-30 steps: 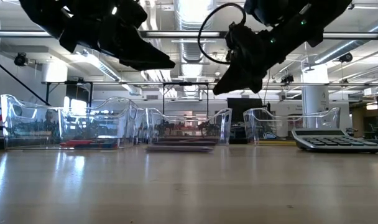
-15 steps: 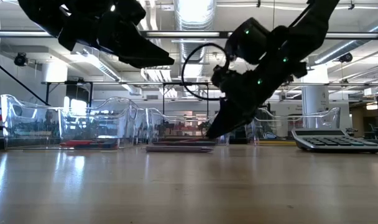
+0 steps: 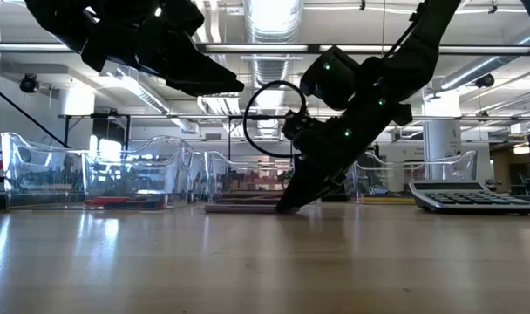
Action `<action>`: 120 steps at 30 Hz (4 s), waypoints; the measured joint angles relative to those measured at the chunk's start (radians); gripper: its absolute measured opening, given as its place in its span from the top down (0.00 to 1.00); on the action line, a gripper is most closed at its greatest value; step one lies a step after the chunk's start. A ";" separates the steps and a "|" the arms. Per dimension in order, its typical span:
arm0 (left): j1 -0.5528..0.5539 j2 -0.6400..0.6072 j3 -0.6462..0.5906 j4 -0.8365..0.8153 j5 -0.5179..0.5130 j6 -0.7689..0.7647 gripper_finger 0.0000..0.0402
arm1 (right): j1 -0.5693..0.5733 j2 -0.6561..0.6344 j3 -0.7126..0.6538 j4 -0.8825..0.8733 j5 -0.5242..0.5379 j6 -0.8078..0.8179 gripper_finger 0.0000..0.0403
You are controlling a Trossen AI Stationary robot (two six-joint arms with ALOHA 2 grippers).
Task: Sort crayons/erasers/pens/pencils in bins
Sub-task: Put the light blue ballpen into the top left transparent bin
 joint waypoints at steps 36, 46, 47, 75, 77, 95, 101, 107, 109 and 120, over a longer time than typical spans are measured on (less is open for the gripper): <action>-0.002 0.051 -0.018 -0.008 0.000 0.064 0.37 | 0.062 -0.253 -0.019 -0.135 0.022 0.047 0.94; -0.001 0.222 0.046 -0.022 -0.028 0.124 0.37 | 0.064 -0.298 -0.018 -0.150 0.024 0.045 0.94; -0.001 0.227 0.056 -0.050 -0.032 0.135 0.37 | 0.066 -0.299 -0.018 -0.151 0.024 0.045 0.94; 0.000 0.272 0.116 -0.230 -0.184 0.280 0.90 | 0.070 -0.303 -0.018 -0.145 0.027 0.030 0.94; -0.002 0.272 0.127 -0.259 -0.181 0.282 0.94 | 0.070 -0.303 -0.018 -0.144 0.025 0.025 0.94; 0.000 0.244 0.152 -0.308 -0.264 0.264 0.95 | 0.072 -0.320 0.035 -0.241 0.025 -0.001 0.41; 0.003 0.123 0.155 -0.402 -0.367 0.273 0.95 | 0.079 -0.403 0.090 -0.386 0.023 0.012 0.34; 0.053 -0.088 0.155 -0.585 -0.456 0.349 0.95 | 0.110 -0.531 0.062 -0.366 0.080 -0.019 0.35; 0.103 -0.156 0.155 -0.662 -0.482 0.366 0.95 | 0.126 -0.562 0.044 -0.367 0.120 -0.020 0.36; 0.603 -0.301 0.137 -0.819 -0.251 0.430 0.95 | 0.159 -0.596 -0.045 -0.296 0.167 -0.020 0.37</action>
